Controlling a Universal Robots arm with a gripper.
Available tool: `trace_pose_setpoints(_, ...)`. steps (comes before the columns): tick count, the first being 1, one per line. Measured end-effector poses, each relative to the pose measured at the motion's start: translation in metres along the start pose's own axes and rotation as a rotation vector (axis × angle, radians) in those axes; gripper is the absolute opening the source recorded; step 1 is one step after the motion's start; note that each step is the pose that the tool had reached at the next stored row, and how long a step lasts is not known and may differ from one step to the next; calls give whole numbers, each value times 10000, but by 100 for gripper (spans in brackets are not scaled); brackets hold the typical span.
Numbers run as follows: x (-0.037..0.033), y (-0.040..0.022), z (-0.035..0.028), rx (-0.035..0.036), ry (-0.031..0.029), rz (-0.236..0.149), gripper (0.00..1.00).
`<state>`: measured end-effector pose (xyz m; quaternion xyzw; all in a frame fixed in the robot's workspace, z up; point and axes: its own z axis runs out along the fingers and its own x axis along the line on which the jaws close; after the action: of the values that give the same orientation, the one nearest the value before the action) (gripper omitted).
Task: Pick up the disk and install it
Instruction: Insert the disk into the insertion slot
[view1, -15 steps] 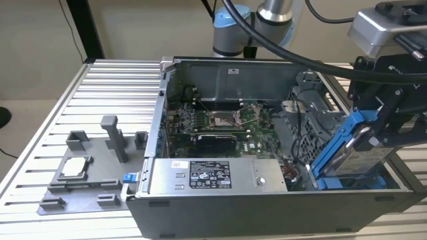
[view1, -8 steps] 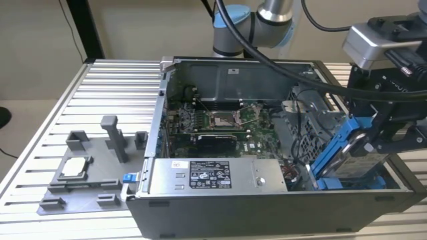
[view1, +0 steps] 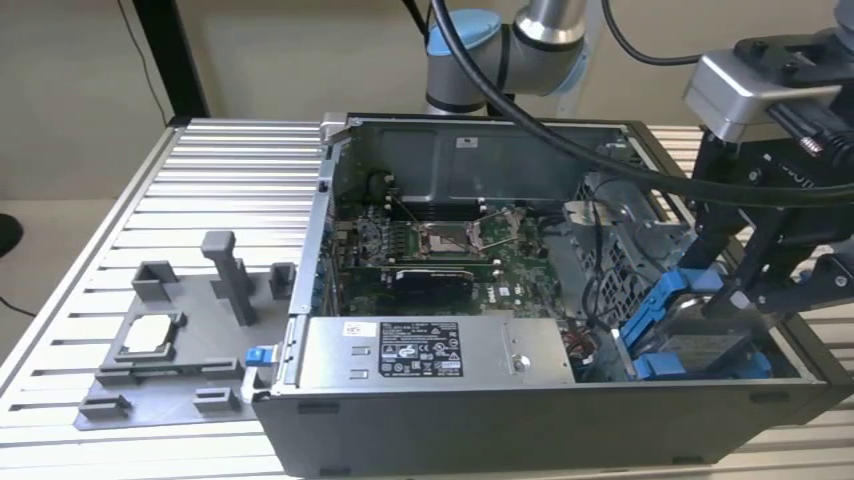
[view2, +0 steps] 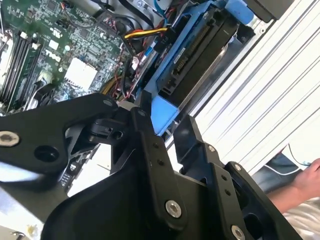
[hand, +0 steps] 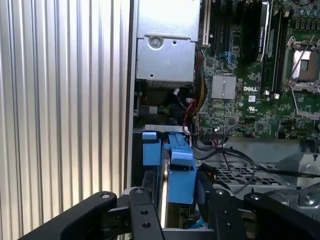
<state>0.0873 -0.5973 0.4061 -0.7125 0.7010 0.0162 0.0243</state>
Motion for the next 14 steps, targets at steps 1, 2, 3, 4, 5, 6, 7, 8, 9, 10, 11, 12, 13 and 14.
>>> trace_pose_setpoints(1, 0, 0, -6, 0, -1, 0, 100)
trace_pose_setpoints(2, -1, 0, -18, 0, -2, 0, 100)
trace_pose_setpoints(3, -2, 0, -29, 0, 0, 1, 100)
trace_pose_setpoints(4, -2, 0, -34, 0, -2, 1, 100)
trace_pose_setpoints(5, -2, 0, -34, 0, -3, 1, 100)
trace_pose_setpoints(6, -2, 0, -34, 0, -4, 0, 100)
trace_pose_setpoints(7, -2, 0, -34, 0, -3, 1, 100)
trace_pose_setpoints(8, -2, 0, -34, 0, -2, 0, 100)
trace_pose_setpoints(9, -2, 0, -34, 0, 1, 0, 100)
trace_pose_setpoints(10, -2, 0, -33, 0, 2, 1, 100)
trace_pose_setpoints(11, -2, 0, -31, 0, 0, 1, 100)
trace_pose_setpoints(12, -2, 0, -30, 0, -3, 0, 100)
trace_pose_setpoints(13, -2, 0, -29, 0, -6, 0, 100)
trace_pose_setpoints(14, -2, 0, -29, 1, -9, 1, 100)
